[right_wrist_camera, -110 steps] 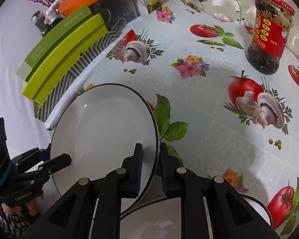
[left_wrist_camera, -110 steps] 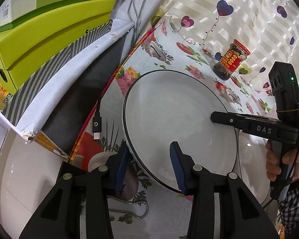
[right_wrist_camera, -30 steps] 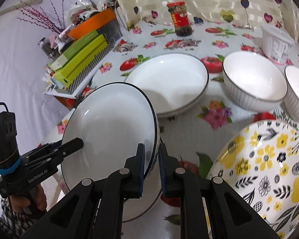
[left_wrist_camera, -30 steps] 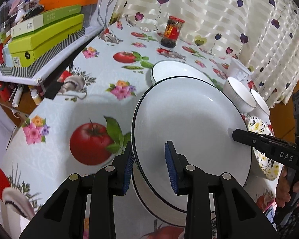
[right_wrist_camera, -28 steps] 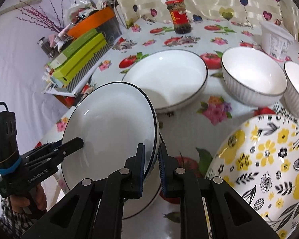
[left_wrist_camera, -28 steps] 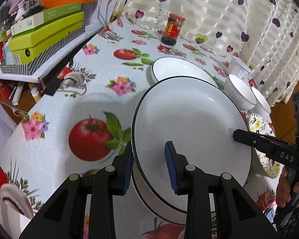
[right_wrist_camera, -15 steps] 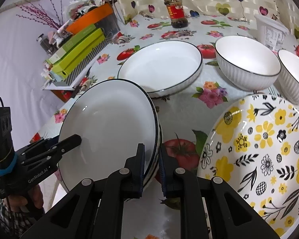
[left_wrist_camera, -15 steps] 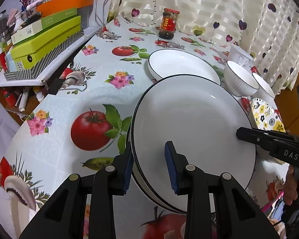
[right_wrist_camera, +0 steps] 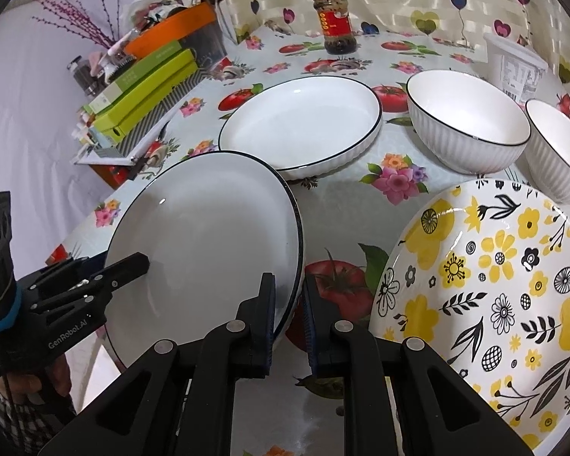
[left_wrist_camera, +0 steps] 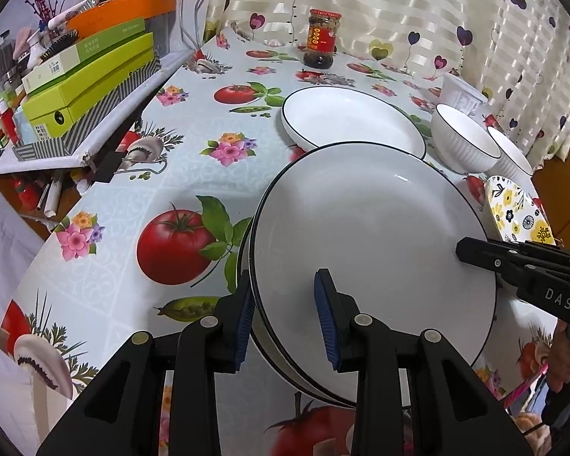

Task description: Organize plates and bowls

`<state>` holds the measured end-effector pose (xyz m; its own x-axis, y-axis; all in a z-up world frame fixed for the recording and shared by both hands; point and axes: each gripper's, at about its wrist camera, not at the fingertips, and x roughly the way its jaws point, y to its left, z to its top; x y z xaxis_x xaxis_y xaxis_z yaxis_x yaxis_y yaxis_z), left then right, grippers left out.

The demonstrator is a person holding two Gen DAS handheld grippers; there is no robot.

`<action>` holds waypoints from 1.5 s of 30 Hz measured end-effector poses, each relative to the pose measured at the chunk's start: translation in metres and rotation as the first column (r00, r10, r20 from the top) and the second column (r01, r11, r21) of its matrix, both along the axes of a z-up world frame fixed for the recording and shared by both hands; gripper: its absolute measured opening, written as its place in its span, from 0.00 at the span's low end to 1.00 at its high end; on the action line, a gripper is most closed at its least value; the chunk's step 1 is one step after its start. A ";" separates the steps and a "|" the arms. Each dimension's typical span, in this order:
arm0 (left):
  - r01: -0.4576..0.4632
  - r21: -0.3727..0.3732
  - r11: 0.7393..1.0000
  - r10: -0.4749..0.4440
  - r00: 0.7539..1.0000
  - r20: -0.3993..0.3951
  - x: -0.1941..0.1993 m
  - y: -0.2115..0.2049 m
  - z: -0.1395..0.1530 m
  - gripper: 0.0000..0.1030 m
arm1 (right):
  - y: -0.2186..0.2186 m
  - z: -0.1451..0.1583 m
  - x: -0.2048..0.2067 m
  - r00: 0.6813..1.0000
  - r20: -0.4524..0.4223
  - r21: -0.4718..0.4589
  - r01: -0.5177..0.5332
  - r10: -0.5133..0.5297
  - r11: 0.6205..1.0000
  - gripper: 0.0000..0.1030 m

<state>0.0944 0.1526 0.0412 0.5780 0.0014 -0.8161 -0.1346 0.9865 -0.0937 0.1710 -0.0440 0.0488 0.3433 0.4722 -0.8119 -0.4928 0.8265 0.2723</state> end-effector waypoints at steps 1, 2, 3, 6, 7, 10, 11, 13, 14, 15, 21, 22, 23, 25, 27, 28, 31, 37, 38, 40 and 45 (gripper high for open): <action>-0.001 0.000 1.000 0.001 1.000 -0.002 0.000 0.000 0.000 0.31 | 0.000 0.000 0.000 1.000 0.003 -0.003 -0.002 0.002 1.000 0.13; 0.000 0.002 1.000 0.000 1.000 -0.003 0.001 -0.001 0.000 0.31 | 0.001 0.000 0.001 1.000 0.005 -0.004 -0.005 0.005 1.000 0.13; -0.001 0.000 1.000 0.001 1.000 -0.004 0.001 -0.001 0.000 0.31 | 0.000 0.000 0.001 1.000 0.003 -0.001 -0.004 0.004 1.000 0.14; 0.001 -0.014 1.000 -0.001 1.000 -0.010 0.001 0.001 -0.001 0.31 | -0.002 -0.001 0.003 1.000 -0.004 0.009 -0.003 0.003 1.000 0.14; 0.001 -0.021 1.000 -0.001 1.000 -0.011 0.001 0.002 -0.001 0.31 | -0.002 -0.001 0.003 1.000 -0.004 0.009 -0.003 0.003 1.000 0.14; 0.004 -0.022 1.000 -0.004 1.000 -0.013 0.001 0.002 -0.001 0.32 | -0.002 -0.001 0.003 1.000 -0.003 0.008 -0.004 0.004 1.000 0.14; 0.006 -0.024 1.000 -0.006 1.000 -0.013 0.001 0.003 -0.001 0.32 | -0.002 -0.002 0.003 1.000 -0.003 0.009 -0.005 0.005 1.000 0.14; 0.007 -0.033 0.999 -0.008 1.000 -0.015 0.001 0.003 -0.001 0.32 | -0.002 -0.001 0.003 1.000 -0.003 0.011 -0.004 0.004 1.000 0.14; 0.008 -0.037 0.999 -0.009 1.000 -0.016 0.001 0.004 -0.001 0.32 | -0.002 -0.001 0.003 1.000 -0.002 0.010 -0.004 0.004 1.000 0.14; 0.009 -0.043 0.999 -0.009 1.000 -0.016 0.001 0.005 -0.001 0.32 | -0.002 -0.001 0.003 1.000 -0.003 0.008 -0.004 0.004 1.000 0.14; 0.014 -0.049 0.999 -0.015 1.000 -0.019 0.002 0.004 -0.001 0.33 | -0.002 -0.001 0.003 1.000 -0.004 0.010 -0.003 0.003 1.000 0.15; 0.016 -0.047 0.999 -0.016 1.000 -0.020 0.001 0.004 0.000 0.33 | -0.001 -0.001 0.003 1.000 -0.005 0.009 -0.003 0.003 1.000 0.15; 0.017 -0.044 0.999 -0.018 1.000 -0.020 0.001 0.003 0.000 0.33 | -0.001 -0.001 0.003 1.000 -0.003 0.007 -0.003 0.003 1.000 0.15; 0.017 -0.031 0.999 -0.018 1.000 -0.021 0.002 0.003 0.000 0.33 | 0.000 0.000 0.003 1.000 -0.004 0.006 0.000 0.000 1.000 0.15; 0.023 -0.010 1.000 -0.024 0.999 -0.022 0.002 0.000 0.000 0.33 | 0.001 -0.001 0.003 1.000 -0.002 0.002 -0.004 0.004 1.000 0.16; 0.024 -0.011 1.000 -0.024 0.999 -0.023 0.002 0.000 0.000 0.33 | 0.000 -0.001 0.003 1.000 0.000 0.002 -0.006 0.006 1.000 0.16; 0.023 -0.020 1.000 -0.023 0.999 -0.028 0.002 0.001 0.001 0.33 | 0.001 -0.001 0.004 1.000 0.000 0.002 -0.006 0.006 1.000 0.16; 0.033 -0.004 0.999 -0.033 0.999 -0.031 0.000 -0.003 0.003 0.35 | 0.001 -0.001 0.004 1.000 0.009 -0.005 -0.009 0.009 1.000 0.17; 0.031 0.001 1.000 -0.031 0.999 -0.034 0.000 -0.003 0.003 0.35 | 0.000 -0.001 0.004 1.000 0.009 -0.004 -0.009 0.009 1.000 0.17; 0.035 0.011 0.999 -0.034 0.999 -0.036 0.001 -0.005 0.003 0.36 | 0.001 -0.001 0.004 1.000 0.010 -0.005 -0.009 0.009 1.000 0.17; 0.035 0.013 0.999 -0.035 0.999 -0.041 0.000 -0.005 0.004 0.36 | -0.001 0.000 0.004 1.000 0.019 -0.002 -0.006 0.006 1.000 0.17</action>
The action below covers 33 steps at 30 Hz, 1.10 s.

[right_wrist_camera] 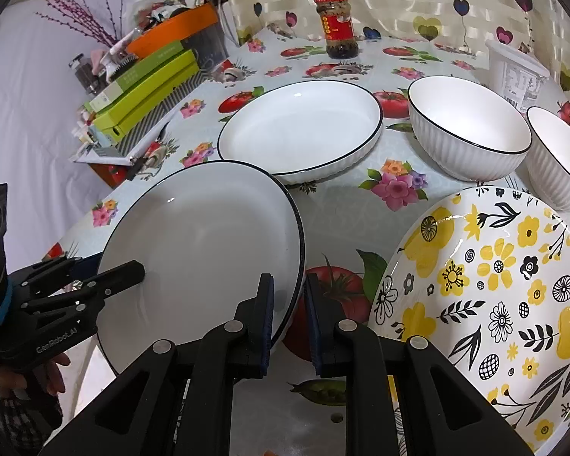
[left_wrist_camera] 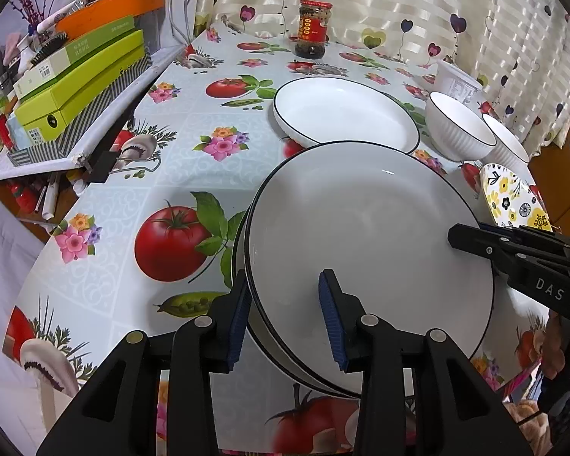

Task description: Organize plates and bowls

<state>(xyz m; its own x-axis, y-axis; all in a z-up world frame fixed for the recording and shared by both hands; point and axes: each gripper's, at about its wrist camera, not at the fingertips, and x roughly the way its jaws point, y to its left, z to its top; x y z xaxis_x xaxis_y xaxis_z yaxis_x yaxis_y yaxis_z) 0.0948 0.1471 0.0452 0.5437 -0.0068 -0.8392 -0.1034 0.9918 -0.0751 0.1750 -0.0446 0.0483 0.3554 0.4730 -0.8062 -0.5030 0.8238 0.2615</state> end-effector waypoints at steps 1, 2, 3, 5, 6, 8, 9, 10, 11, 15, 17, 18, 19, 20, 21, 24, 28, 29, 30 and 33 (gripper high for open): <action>0.001 0.005 1.000 -0.001 1.000 -0.001 -0.001 -0.001 0.000 0.36 | -0.001 0.000 0.000 1.000 0.002 0.003 0.002 -0.002 1.000 0.17; 0.002 0.010 1.000 -0.002 1.000 -0.002 -0.001 -0.001 0.000 0.36 | -0.001 0.001 0.000 1.000 0.008 0.005 0.003 -0.003 1.000 0.17; 0.000 0.011 1.000 0.000 1.000 -0.004 -0.001 -0.001 0.000 0.36 | -0.001 0.001 0.000 1.000 0.015 0.004 0.002 -0.002 1.000 0.17; -0.001 0.016 1.000 0.001 1.000 -0.009 -0.001 -0.002 0.001 0.36 | 0.000 0.002 -0.002 1.000 0.029 0.005 0.002 -0.002 1.000 0.17; 0.000 0.024 1.000 0.000 1.000 -0.012 0.000 -0.003 0.002 0.36 | 0.000 0.002 -0.003 0.999 0.032 0.004 0.002 -0.002 1.000 0.17; -0.009 0.084 0.996 0.008 1.000 0.008 -0.001 -0.005 0.006 0.36 | -0.001 0.001 -0.003 1.000 0.030 0.014 0.000 0.000 1.000 0.17; -0.005 0.107 0.994 0.002 1.000 0.026 -0.003 -0.006 0.010 0.37 | -0.001 0.001 -0.003 1.000 0.029 0.026 -0.005 0.005 1.000 0.17; -0.003 0.102 0.995 -0.001 0.999 0.033 -0.004 -0.006 0.012 0.37 | 0.000 0.001 -0.004 0.999 0.032 0.020 -0.005 0.004 1.000 0.17; 0.001 0.078 0.997 -0.003 1.000 0.031 -0.004 -0.004 0.013 0.37 | 0.001 0.001 -0.005 0.999 0.040 0.017 -0.008 0.007 1.000 0.17; -0.009 0.064 0.998 0.009 1.000 0.009 -0.003 -0.004 0.006 0.39 | 0.002 0.000 -0.005 0.999 0.036 0.023 -0.012 0.011 1.000 0.17; -0.014 0.049 0.999 0.013 1.000 0.013 -0.004 -0.003 0.006 0.41 | 0.001 -0.001 -0.004 0.999 0.033 0.021 -0.010 0.010 1.000 0.17; -0.016 0.044 0.999 0.015 1.000 0.016 -0.004 -0.003 0.007 0.41 | 0.002 -0.002 -0.004 0.999 0.030 0.020 -0.012 0.011 1.000 0.17; -0.016 0.034 0.999 0.015 1.000 0.020 -0.004 -0.002 0.008 0.41 | 0.002 -0.002 -0.005 0.999 0.030 0.017 -0.013 0.012 1.000 0.17; -0.016 0.025 1.000 0.015 1.000 0.023 -0.003 -0.001 0.008 0.41 | 0.002 -0.002 -0.005 0.999 0.034 0.015 -0.015 0.014 1.000 0.17; -0.014 0.016 1.000 0.014 1.000 0.027 -0.003 -0.001 0.009 0.41 | 0.003 -0.002 -0.006 0.999 0.039 0.013 -0.015 0.015 1.000 0.17; -0.010 0.001 1.000 0.010 0.999 0.036 -0.001 0.000 0.010 0.41 | 0.002 -0.003 -0.006 0.999 0.040 0.017 -0.010 0.009 1.000 0.17; -0.008 -0.021 1.000 0.009 0.999 0.048 0.003 0.002 0.011 0.41 | 0.003 -0.003 -0.008 0.999 0.047 0.014 -0.003 0.002 1.000 0.17; -0.006 -0.024 1.000 0.007 0.999 0.047 0.004 0.003 0.011 0.41 | 0.003 -0.003 -0.010 0.998 0.059 0.008 -0.002 0.001 1.000 0.17; -0.007 -0.023 1.000 0.008 0.999 0.051 0.005 0.005 0.012 0.41 | 0.004 -0.004 -0.012 0.998 0.066 0.002 -0.002 0.002 1.000 0.17; -0.007 -0.039 0.999 0.009 0.998 0.062 0.009 0.010 0.015 0.41 | 0.005 -0.004 -0.015 0.997 0.071 -0.004 0.004 -0.003 1.000 0.19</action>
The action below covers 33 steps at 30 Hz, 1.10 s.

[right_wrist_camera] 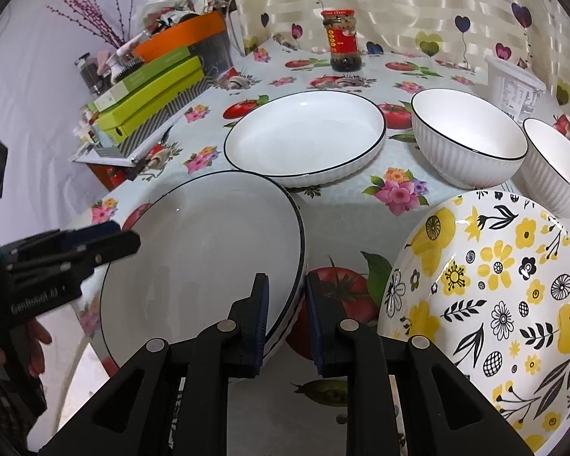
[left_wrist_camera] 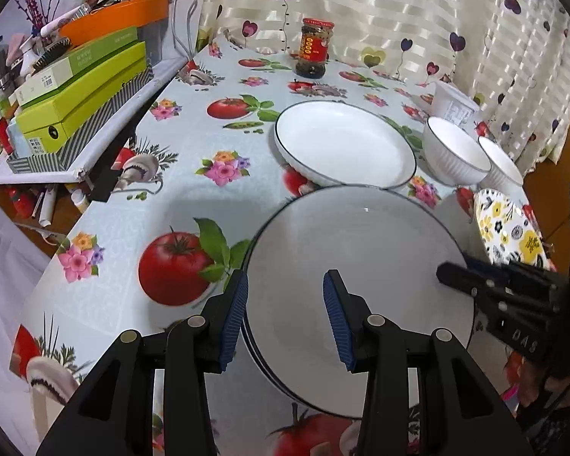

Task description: Organize plates and bowls

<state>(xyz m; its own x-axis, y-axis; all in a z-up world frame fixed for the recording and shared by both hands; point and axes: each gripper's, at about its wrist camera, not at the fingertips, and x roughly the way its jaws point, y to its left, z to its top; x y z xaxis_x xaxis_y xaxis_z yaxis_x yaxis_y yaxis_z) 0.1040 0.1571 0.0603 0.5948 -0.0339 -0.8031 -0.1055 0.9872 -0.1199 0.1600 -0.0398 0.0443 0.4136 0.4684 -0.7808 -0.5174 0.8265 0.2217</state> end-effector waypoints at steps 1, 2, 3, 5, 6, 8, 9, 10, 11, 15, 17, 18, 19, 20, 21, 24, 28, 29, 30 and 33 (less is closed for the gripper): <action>0.002 -0.006 1.000 -0.002 1.000 0.009 0.002 0.002 0.002 0.41 | 0.000 0.001 0.000 1.000 -0.003 -0.004 0.000 0.000 1.000 0.19; 0.006 -0.009 1.000 -0.006 1.000 0.014 0.004 0.003 0.003 0.41 | 0.000 0.003 0.002 1.000 -0.002 -0.004 0.001 -0.001 1.000 0.20; 0.009 -0.011 1.000 -0.009 1.000 0.018 0.006 0.004 0.004 0.41 | -0.001 0.005 0.003 1.000 0.000 0.005 0.007 -0.007 1.000 0.20; 0.020 -0.018 1.000 -0.020 1.000 0.023 0.011 0.007 0.007 0.41 | -0.005 0.011 0.008 1.000 -0.007 0.038 0.021 -0.021 0.999 0.20; 0.025 -0.020 0.999 -0.024 0.999 0.025 0.013 0.008 0.008 0.41 | -0.007 0.015 0.011 1.000 -0.009 0.048 0.029 -0.028 0.998 0.20; 0.031 -0.028 0.999 -0.031 0.999 0.026 0.020 0.012 0.010 0.41 | -0.008 0.020 0.018 0.999 0.005 0.037 0.047 -0.047 0.998 0.21; 0.031 -0.035 0.999 -0.030 0.999 0.029 0.024 0.014 0.012 0.41 | -0.008 0.022 0.022 0.999 0.007 0.034 0.052 -0.053 0.998 0.21; 0.033 -0.040 0.999 -0.031 0.999 0.033 0.027 0.017 0.013 0.41 | -0.009 0.024 0.026 0.998 0.007 0.037 0.060 -0.060 0.998 0.21; 0.035 -0.046 0.998 -0.034 0.999 0.035 0.031 0.019 0.014 0.41 | -0.010 0.026 0.031 0.998 0.007 0.040 0.069 -0.069 0.997 0.21; 0.047 -0.062 0.997 -0.045 0.998 0.033 0.050 0.028 0.017 0.41 | -0.013 0.031 0.053 0.994 -0.001 0.041 0.110 -0.110 0.993 0.21; 0.054 -0.070 0.996 -0.052 0.998 0.038 0.061 0.033 0.020 0.41 | -0.014 0.032 0.065 0.992 -0.008 0.044 0.127 -0.126 0.991 0.21; 0.054 -0.072 0.996 -0.052 0.998 0.039 0.066 0.035 0.021 0.41 | -0.013 0.032 0.068 0.991 -0.011 0.041 0.130 -0.130 0.991 0.21; 0.059 -0.079 0.995 -0.056 0.998 0.036 0.072 0.037 0.022 0.41 | -0.012 0.032 0.072 0.991 -0.013 0.038 0.133 -0.132 0.990 0.21; 0.062 -0.093 0.994 -0.059 0.998 0.033 0.079 0.040 0.022 0.41 | -0.010 0.032 0.076 0.991 -0.016 0.037 0.132 -0.132 0.990 0.21; 0.063 -0.102 0.993 -0.060 0.998 0.032 0.084 0.042 0.022 0.41 | -0.008 0.031 0.080 0.991 -0.020 0.032 0.135 -0.134 0.990 0.21; 0.057 -0.097 0.994 -0.056 0.998 0.011 0.102 0.046 0.019 0.41 | -0.003 0.025 0.093 0.989 -0.048 0.025 0.143 -0.141 0.989 0.21; 0.066 -0.075 0.995 -0.066 0.998 -0.002 0.121 0.048 0.014 0.41 | 0.002 0.022 0.106 0.988 -0.055 0.015 0.146 -0.145 0.989 0.21; 0.077 -0.068 0.995 -0.078 0.997 -0.002 0.126 0.048 0.014 0.41 | 0.003 0.021 0.109 0.987 -0.058 0.007 0.149 -0.149 0.989 0.21; 0.083 -0.068 0.994 -0.084 0.996 -0.005 0.129 0.048 0.013 0.41 | 0.004 0.019 0.113 0.986 -0.067 -0.001 0.154 -0.154 0.988 0.21; 0.098 -0.064 0.993 -0.100 0.995 -0.025 0.142 0.047 0.007 0.41 | 0.008 0.015 0.120 0.985 -0.079 -0.011 0.154 -0.155 0.988 0.21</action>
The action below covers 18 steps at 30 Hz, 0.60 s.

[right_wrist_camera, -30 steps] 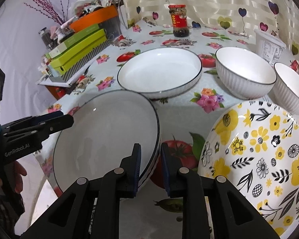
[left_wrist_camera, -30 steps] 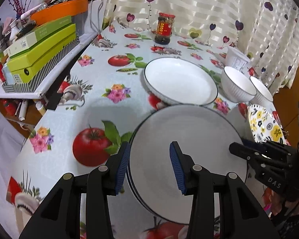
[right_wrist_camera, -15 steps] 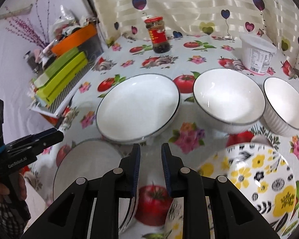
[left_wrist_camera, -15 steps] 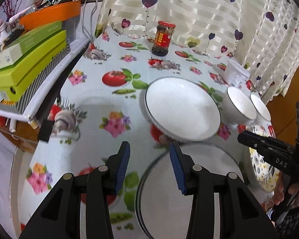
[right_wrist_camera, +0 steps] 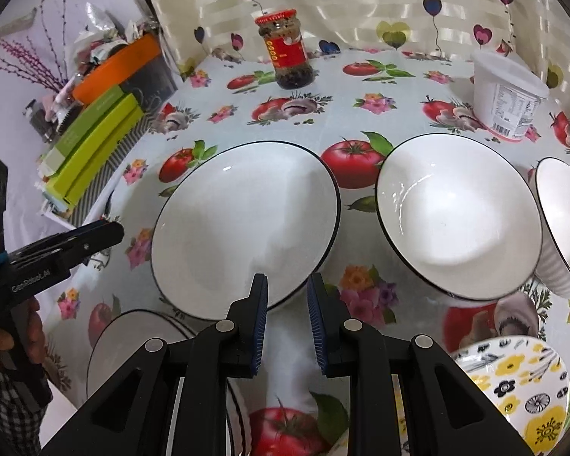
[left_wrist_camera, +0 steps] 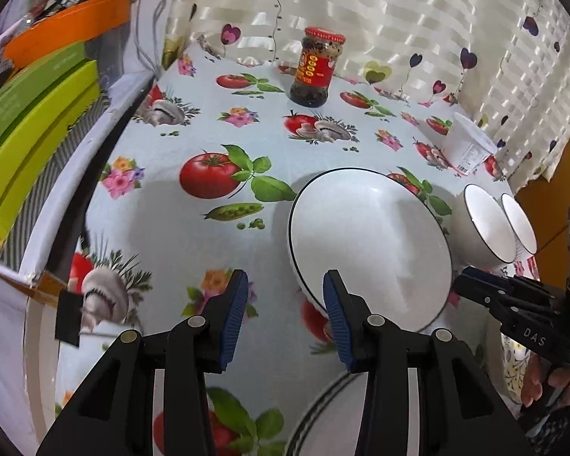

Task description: Organize plates and bowls

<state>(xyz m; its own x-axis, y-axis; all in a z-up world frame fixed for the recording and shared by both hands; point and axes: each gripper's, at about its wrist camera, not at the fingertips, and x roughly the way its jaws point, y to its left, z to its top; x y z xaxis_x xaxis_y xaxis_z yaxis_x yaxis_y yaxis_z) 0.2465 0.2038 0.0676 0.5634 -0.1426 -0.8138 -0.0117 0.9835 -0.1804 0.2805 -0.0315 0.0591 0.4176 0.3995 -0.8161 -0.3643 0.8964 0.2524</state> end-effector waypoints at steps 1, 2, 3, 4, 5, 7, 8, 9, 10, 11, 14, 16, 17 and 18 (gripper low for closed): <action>0.010 0.002 1.000 -0.010 1.000 -0.007 0.005 -0.001 -0.002 0.41 | 0.001 -0.001 0.002 1.000 -0.003 -0.004 -0.001 0.001 1.000 0.21; 0.018 -0.003 1.000 -0.018 1.000 -0.015 0.009 -0.002 -0.005 0.41 | 0.003 -0.002 0.004 1.000 -0.006 -0.004 -0.002 0.002 1.000 0.21; 0.020 -0.010 1.000 -0.020 1.000 -0.021 0.011 -0.003 -0.006 0.41 | 0.004 -0.003 0.006 1.000 -0.010 -0.007 -0.001 0.001 1.000 0.21; 0.024 -0.016 1.000 -0.024 0.999 -0.025 0.015 -0.004 -0.008 0.41 | 0.004 -0.004 0.009 1.000 -0.013 -0.010 0.004 -0.005 1.000 0.21; 0.029 -0.014 0.999 -0.029 0.999 -0.028 0.019 -0.005 -0.010 0.41 | 0.004 -0.005 0.011 1.000 -0.007 -0.012 0.016 -0.016 1.000 0.21; 0.038 -0.011 0.999 -0.039 0.999 -0.035 0.026 -0.008 -0.014 0.41 | 0.003 -0.005 0.015 1.000 -0.008 -0.012 0.023 -0.023 1.000 0.21; 0.042 -0.012 0.999 -0.042 0.998 -0.042 0.028 -0.008 -0.016 0.41 | 0.003 -0.005 0.016 0.999 -0.013 -0.018 0.035 -0.035 0.999 0.20; 0.043 -0.012 0.999 -0.043 0.998 -0.048 0.031 -0.009 -0.018 0.41 | 0.002 -0.005 0.017 0.999 -0.016 -0.020 0.041 -0.041 0.999 0.20; 0.049 -0.010 0.999 -0.050 0.998 -0.048 0.032 -0.010 -0.020 0.41 | 0.001 -0.005 0.017 0.999 -0.016 -0.025 0.044 -0.045 0.999 0.20; 0.057 -0.004 0.998 -0.057 0.997 -0.052 0.033 -0.011 -0.022 0.41 | 0.001 -0.007 0.017 0.999 -0.019 -0.033 0.050 -0.051 0.998 0.20; 0.059 0.008 0.998 -0.058 0.996 -0.069 0.038 -0.013 -0.028 0.35 | -0.002 -0.015 0.019 0.996 -0.056 -0.017 0.061 -0.062 0.998 0.17; 0.063 0.021 0.998 -0.061 0.995 -0.082 0.040 -0.014 -0.033 0.33 | -0.002 -0.016 0.020 0.996 -0.053 -0.016 0.065 -0.065 0.998 0.17; 0.065 0.022 0.998 -0.063 0.994 -0.086 0.041 -0.015 -0.035 0.32 | -0.002 -0.016 0.021 0.997 -0.052 -0.018 0.064 -0.064 0.998 0.17; 0.069 0.023 0.997 -0.067 0.994 -0.091 0.041 -0.016 -0.037 0.30 | -0.001 -0.016 0.022 0.997 -0.053 -0.018 0.062 -0.063 0.998 0.17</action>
<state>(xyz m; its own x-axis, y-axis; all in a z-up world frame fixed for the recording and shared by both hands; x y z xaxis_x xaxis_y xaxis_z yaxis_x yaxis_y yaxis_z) 0.2879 0.1880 0.0309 0.4776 -0.1558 -0.8646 0.0403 0.9870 -0.1556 0.3027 -0.0328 0.0429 0.3968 0.3607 -0.8440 -0.2937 0.9211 0.2556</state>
